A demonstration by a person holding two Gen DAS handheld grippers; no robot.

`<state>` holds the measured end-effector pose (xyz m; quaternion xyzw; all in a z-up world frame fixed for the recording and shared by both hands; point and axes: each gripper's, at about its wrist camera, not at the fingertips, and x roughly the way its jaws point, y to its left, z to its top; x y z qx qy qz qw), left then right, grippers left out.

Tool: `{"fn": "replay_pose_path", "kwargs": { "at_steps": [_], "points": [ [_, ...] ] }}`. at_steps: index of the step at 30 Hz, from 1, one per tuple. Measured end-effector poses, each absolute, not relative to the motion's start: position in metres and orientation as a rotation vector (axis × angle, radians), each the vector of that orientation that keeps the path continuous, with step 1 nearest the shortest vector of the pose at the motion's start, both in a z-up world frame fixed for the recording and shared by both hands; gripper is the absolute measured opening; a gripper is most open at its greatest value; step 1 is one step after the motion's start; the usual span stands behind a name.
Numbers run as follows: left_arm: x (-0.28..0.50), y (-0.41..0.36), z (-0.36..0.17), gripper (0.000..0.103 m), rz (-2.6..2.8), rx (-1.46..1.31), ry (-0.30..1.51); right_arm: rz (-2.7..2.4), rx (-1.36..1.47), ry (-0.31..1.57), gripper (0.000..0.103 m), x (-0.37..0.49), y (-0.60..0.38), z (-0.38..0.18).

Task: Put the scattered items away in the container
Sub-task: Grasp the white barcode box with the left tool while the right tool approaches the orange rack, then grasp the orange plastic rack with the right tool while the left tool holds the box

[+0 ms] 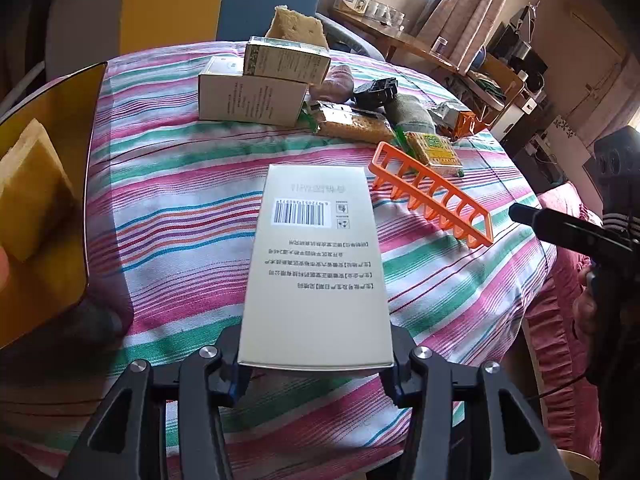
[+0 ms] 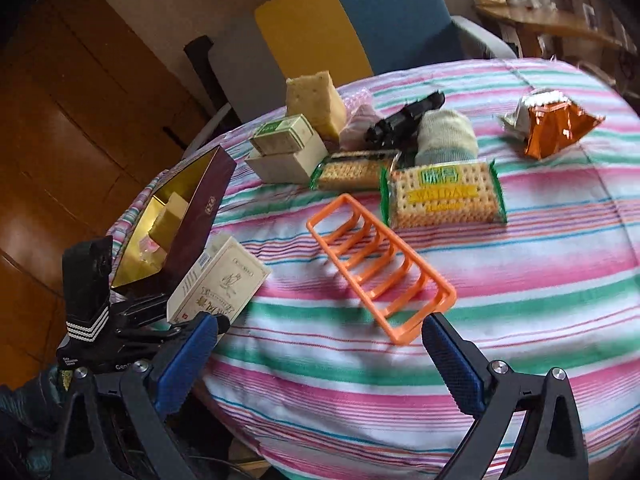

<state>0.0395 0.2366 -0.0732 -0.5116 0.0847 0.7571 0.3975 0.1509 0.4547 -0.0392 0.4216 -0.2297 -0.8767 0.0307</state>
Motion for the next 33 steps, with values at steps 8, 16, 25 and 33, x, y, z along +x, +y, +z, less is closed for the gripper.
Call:
{"fn": "replay_pose_path", "kwargs": {
  "at_steps": [8,16,25,33],
  "points": [
    [0.046,0.228,-0.064,0.064,1.920,-1.254,0.228,-2.736,1.513,-0.477,0.091,0.110,0.458,-0.054],
    [0.041,0.223,-0.070,0.064,1.921,-1.287,0.207,-2.713,1.660,-0.290,0.078,0.082,0.455,-0.077],
    [0.040,0.231,-0.068,0.064,1.938,-1.225,0.267,-2.809,1.619,-0.301,0.050,0.118,0.434,-0.082],
    [0.029,0.240,-0.069,0.065,1.934,-1.221,0.301,-2.860,1.536,-0.608,0.071,0.128,0.441,-0.081]
  ]
}}
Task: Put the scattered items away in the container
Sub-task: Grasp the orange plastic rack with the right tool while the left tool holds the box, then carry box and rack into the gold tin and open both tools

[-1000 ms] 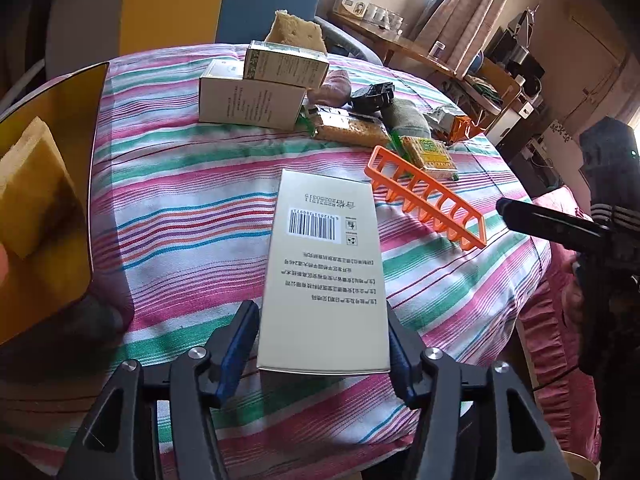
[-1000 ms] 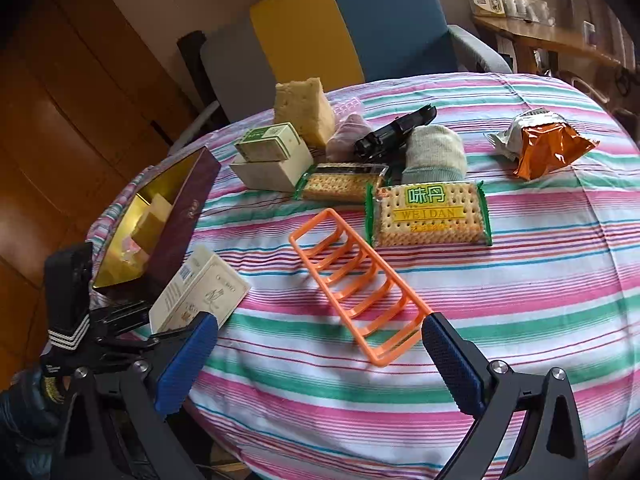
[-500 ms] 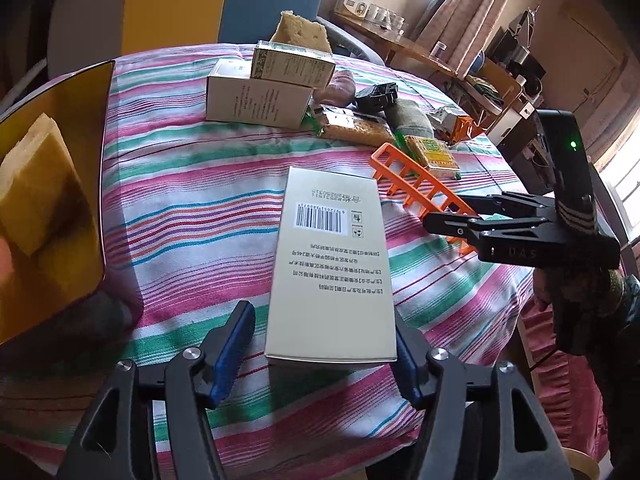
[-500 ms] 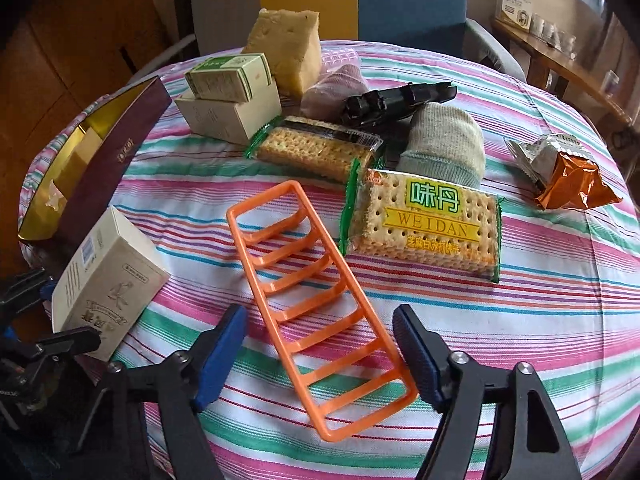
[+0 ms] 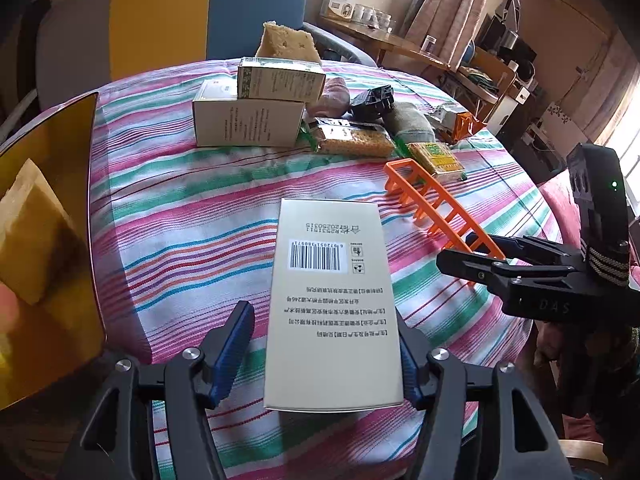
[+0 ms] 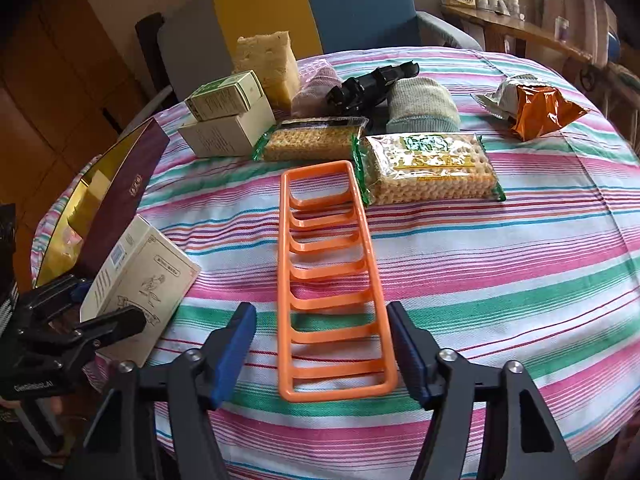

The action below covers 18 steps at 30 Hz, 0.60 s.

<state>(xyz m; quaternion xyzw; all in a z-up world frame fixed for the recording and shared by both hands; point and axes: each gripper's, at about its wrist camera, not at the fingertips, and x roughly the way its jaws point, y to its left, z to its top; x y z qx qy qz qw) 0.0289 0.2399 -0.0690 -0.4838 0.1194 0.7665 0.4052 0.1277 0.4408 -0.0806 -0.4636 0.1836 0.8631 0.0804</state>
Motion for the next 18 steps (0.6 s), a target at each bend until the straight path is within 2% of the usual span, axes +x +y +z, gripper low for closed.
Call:
{"fn": "replay_pose_path", "kwargs": {
  "at_steps": [9,18],
  "points": [
    [0.024,0.240,-0.079,0.064,1.941,-1.279,0.275,2.520,-1.396,0.440,0.072,0.127,0.427,-0.080],
    [0.017,0.233,-0.081,0.064,1.957,-1.317,0.155,2.494,-1.368,0.387,0.052,0.129,0.423,-0.083]
  ]
}}
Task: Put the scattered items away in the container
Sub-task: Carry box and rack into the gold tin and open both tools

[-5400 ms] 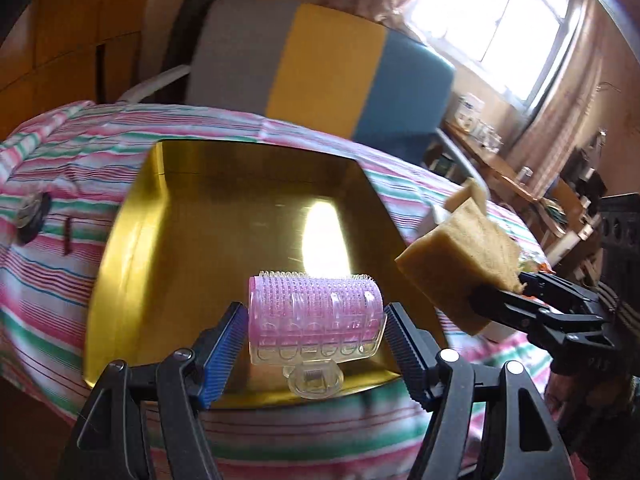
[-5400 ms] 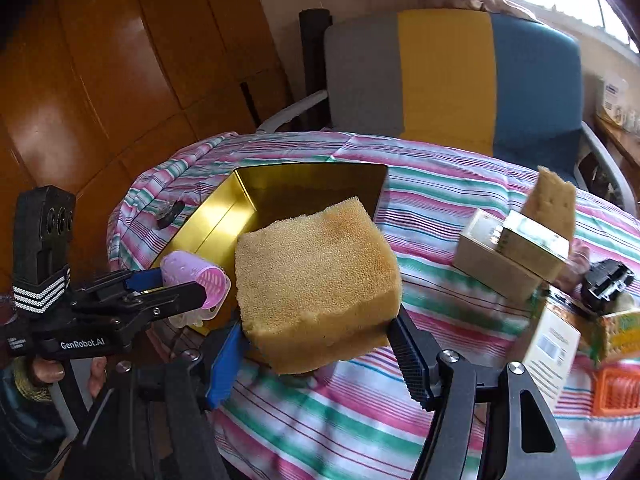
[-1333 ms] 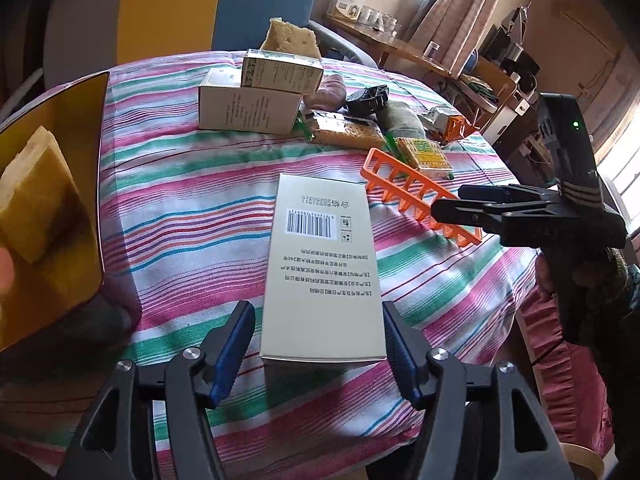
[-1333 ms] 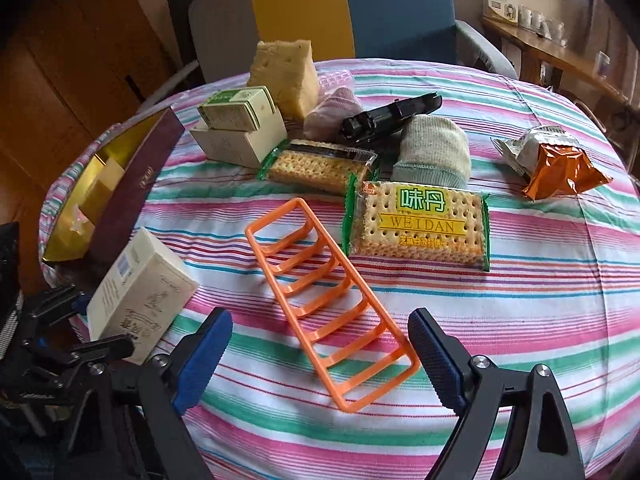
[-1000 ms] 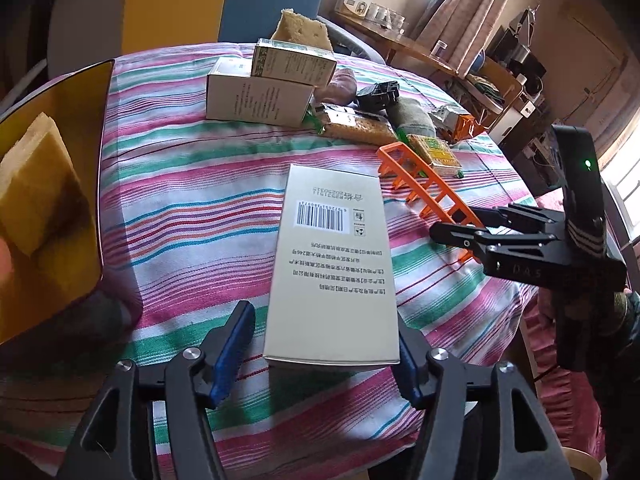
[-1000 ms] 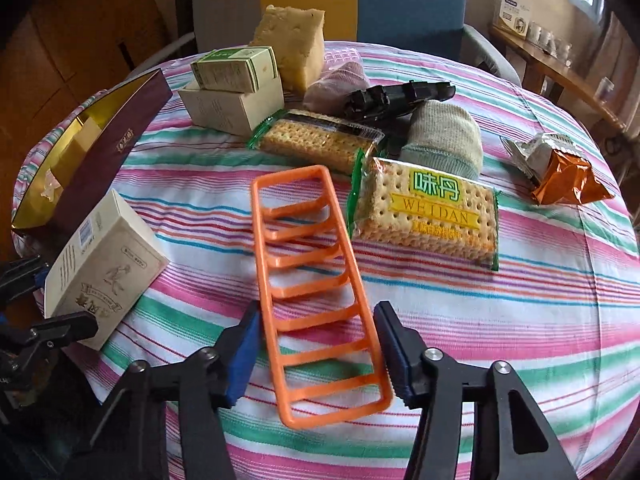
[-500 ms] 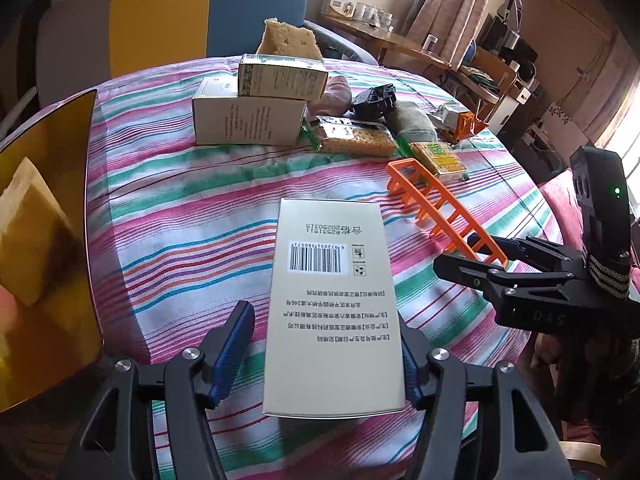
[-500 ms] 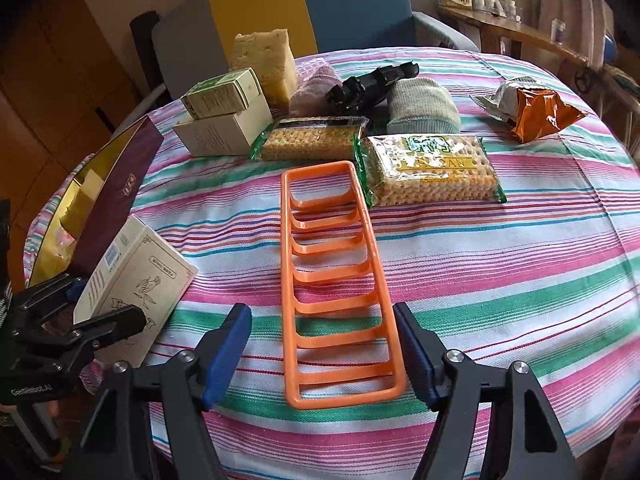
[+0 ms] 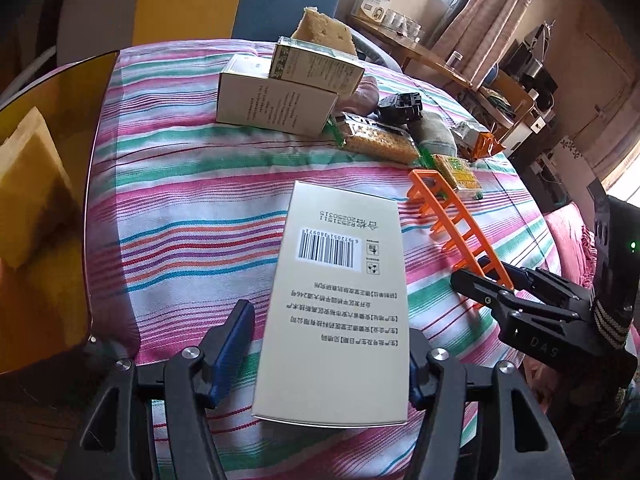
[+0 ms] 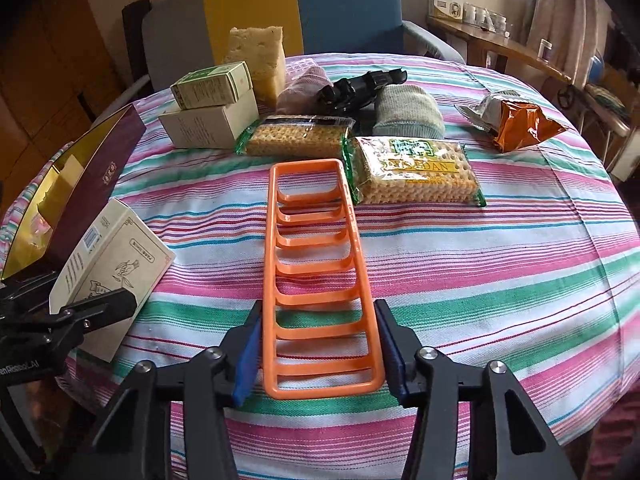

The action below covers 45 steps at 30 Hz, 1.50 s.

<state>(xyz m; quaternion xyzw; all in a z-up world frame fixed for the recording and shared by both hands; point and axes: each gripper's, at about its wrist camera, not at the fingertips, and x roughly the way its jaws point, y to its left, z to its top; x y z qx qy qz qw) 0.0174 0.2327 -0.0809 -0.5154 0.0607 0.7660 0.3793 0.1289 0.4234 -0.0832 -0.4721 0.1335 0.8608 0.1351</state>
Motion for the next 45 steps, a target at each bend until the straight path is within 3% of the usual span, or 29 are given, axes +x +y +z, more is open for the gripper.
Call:
{"fn": "replay_pose_path", "kwargs": {
  "at_steps": [9,22,34,45],
  "points": [
    [0.031,0.228,-0.075,0.053,2.017,-1.254,0.233,2.501,-1.347,0.373,0.050,0.134,0.416,-0.083],
    [0.047,0.207,-0.041,0.051,2.072,-1.125,0.198,2.601,-1.364,0.564,0.050,0.148,0.392,-0.076],
    [-0.009,0.110,0.003,0.051,2.348,-1.060,-0.035,2.891,-1.354,0.426,0.049,0.075,0.321,-0.022],
    [-0.080,0.045,-0.005,0.051,2.515,-1.123,-0.108,3.071,-1.365,0.297,0.049,-0.027,0.241,0.001]
  ]
}}
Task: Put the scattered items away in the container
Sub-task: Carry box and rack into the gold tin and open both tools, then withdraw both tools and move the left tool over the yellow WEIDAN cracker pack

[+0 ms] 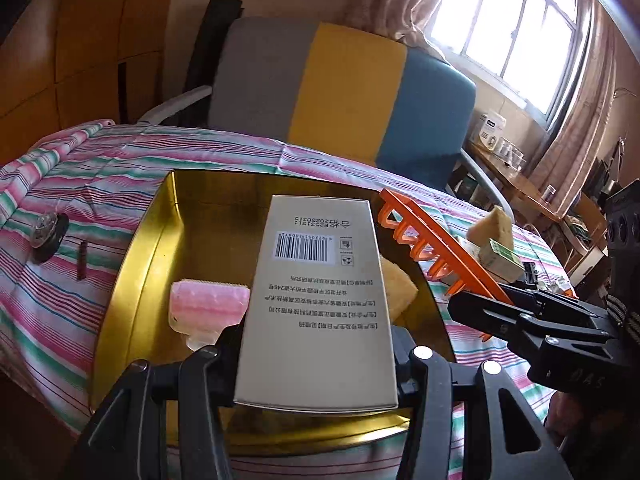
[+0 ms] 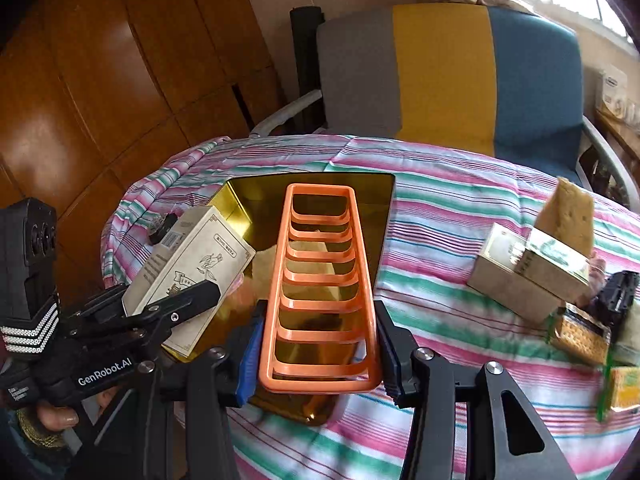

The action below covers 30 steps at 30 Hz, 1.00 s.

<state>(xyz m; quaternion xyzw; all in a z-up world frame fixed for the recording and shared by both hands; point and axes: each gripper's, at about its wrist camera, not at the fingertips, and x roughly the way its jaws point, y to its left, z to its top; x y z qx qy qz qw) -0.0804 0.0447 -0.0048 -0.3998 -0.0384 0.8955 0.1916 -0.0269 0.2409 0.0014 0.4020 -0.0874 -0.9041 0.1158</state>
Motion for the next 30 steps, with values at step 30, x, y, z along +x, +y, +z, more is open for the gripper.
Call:
{"fn": "replay_pose_path", "kwargs": {
  "at_steps": [30],
  "points": [
    [-0.012,0.111,0.007,0.060,2.227,-0.990,0.015,-2.714,1.302,-0.605,0.079,-0.002,0.308,-0.036]
  ]
}}
